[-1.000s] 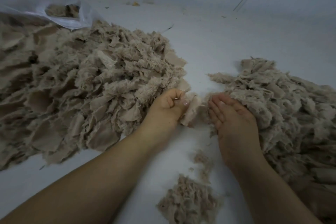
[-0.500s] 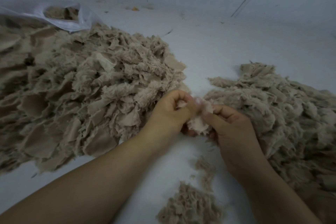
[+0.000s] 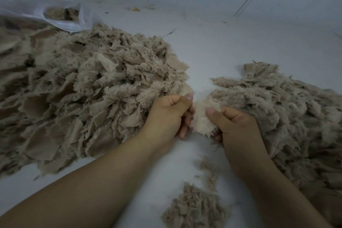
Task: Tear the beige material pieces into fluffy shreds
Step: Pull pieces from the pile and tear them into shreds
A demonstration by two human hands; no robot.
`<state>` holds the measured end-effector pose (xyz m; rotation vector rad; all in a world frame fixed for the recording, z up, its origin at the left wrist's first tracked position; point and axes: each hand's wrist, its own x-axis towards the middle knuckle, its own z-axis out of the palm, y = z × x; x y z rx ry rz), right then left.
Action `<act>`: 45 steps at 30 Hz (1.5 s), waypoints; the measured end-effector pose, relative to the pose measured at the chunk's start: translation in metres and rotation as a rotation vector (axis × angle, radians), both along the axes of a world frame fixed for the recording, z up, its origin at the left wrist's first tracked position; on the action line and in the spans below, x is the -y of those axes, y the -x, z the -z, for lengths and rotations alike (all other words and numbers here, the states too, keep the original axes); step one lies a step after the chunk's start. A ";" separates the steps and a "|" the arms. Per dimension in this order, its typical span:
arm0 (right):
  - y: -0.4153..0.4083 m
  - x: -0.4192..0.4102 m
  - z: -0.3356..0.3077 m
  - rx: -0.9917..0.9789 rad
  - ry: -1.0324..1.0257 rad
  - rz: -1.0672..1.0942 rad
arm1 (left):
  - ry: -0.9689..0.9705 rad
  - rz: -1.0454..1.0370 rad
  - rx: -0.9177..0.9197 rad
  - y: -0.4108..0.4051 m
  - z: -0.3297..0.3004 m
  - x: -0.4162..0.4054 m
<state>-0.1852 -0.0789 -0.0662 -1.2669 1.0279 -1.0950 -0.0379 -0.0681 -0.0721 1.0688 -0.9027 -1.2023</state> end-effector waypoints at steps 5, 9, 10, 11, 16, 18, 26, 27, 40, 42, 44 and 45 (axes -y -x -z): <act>0.002 0.002 0.000 0.072 -0.073 0.104 | 0.106 0.897 0.224 -0.038 -0.021 -0.001; 0.003 0.001 -0.001 0.085 -0.075 0.092 | 0.033 0.871 0.346 -0.038 -0.023 -0.004; 0.002 0.001 -0.001 0.093 -0.072 0.087 | -0.031 0.716 0.289 -0.033 -0.020 -0.005; 0.002 0.001 -0.002 0.099 -0.073 0.081 | -0.067 0.582 0.244 -0.029 -0.017 -0.004; 0.002 -0.001 -0.003 0.151 -0.072 0.007 | -0.080 0.521 0.458 -0.015 -0.018 -0.005; 0.001 -0.001 -0.003 0.127 -0.075 -0.012 | -0.052 0.618 0.553 -0.016 -0.019 -0.008; 0.002 0.003 0.000 0.106 -0.111 0.123 | -0.031 0.832 0.375 -0.027 -0.019 -0.006; 0.002 0.004 0.000 0.121 -0.122 0.140 | -0.026 0.895 0.346 -0.031 -0.017 -0.005; 0.001 0.002 -0.004 0.237 -0.124 0.125 | 0.325 0.065 1.038 0.002 0.010 0.012; 0.000 0.001 -0.004 0.250 -0.129 0.125 | 0.269 0.131 1.219 0.006 0.012 0.012; -0.002 0.001 -0.004 0.258 -0.133 0.125 | 0.245 0.151 1.343 0.005 0.011 0.013; -0.002 0.001 -0.004 0.252 -0.132 0.126 | 0.248 0.161 1.370 0.005 0.011 0.012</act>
